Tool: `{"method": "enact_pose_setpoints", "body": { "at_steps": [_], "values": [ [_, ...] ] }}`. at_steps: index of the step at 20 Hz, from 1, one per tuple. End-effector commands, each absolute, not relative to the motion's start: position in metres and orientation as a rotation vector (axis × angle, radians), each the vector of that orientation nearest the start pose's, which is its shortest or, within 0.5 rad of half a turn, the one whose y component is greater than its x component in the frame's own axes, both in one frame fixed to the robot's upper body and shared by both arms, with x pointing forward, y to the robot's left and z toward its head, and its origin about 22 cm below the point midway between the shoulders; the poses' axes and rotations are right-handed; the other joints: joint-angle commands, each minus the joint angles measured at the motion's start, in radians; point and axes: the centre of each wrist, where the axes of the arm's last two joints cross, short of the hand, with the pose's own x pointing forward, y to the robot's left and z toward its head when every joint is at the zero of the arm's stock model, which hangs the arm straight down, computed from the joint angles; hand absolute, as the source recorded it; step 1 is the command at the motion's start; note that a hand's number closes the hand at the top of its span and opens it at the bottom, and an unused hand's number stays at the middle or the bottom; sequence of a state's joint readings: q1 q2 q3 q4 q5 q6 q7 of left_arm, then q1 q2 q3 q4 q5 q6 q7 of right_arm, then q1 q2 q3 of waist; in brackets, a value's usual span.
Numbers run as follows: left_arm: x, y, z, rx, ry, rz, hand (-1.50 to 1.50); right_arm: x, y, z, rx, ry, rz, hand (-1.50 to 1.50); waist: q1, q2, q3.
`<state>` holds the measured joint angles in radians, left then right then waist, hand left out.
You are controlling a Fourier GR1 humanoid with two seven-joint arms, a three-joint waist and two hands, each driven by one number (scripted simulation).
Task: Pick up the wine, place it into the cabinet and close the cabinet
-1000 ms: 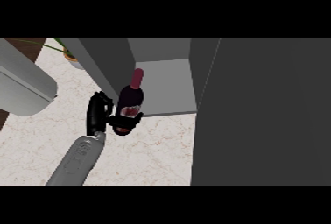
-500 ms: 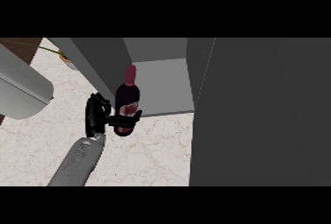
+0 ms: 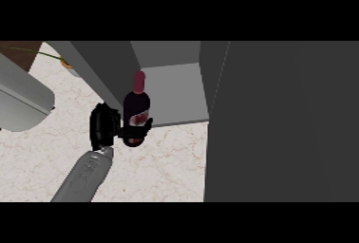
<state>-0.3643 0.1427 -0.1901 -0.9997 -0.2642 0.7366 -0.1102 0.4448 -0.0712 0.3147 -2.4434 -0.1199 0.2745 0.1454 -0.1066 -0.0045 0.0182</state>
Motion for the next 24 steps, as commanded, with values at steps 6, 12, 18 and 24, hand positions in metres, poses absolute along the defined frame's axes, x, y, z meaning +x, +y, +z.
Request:
{"method": "enact_pose_setpoints", "body": {
  "at_steps": [6,12,18,24],
  "values": [
    [0.350,0.131,-0.014,0.732,-1.672,-0.303,1.50,0.104,-0.213,0.139,0.483,-1.884,0.276,-1.50,-0.070,0.032,-0.015],
    [0.349,0.121,-0.008,0.733,-1.653,-0.268,1.50,0.112,-0.207,0.135,0.500,-1.897,0.285,-1.50,-0.071,0.035,-0.015],
    [0.349,0.140,-0.015,0.845,-1.581,-0.261,1.50,0.111,-0.207,0.132,0.512,-1.883,0.304,-1.50,-0.081,0.037,-0.013],
    [0.348,0.147,-0.017,0.942,-1.578,-0.260,-1.50,0.111,-0.208,0.134,0.493,-1.879,0.317,-1.50,-0.089,0.041,-0.016]
  ]
}}
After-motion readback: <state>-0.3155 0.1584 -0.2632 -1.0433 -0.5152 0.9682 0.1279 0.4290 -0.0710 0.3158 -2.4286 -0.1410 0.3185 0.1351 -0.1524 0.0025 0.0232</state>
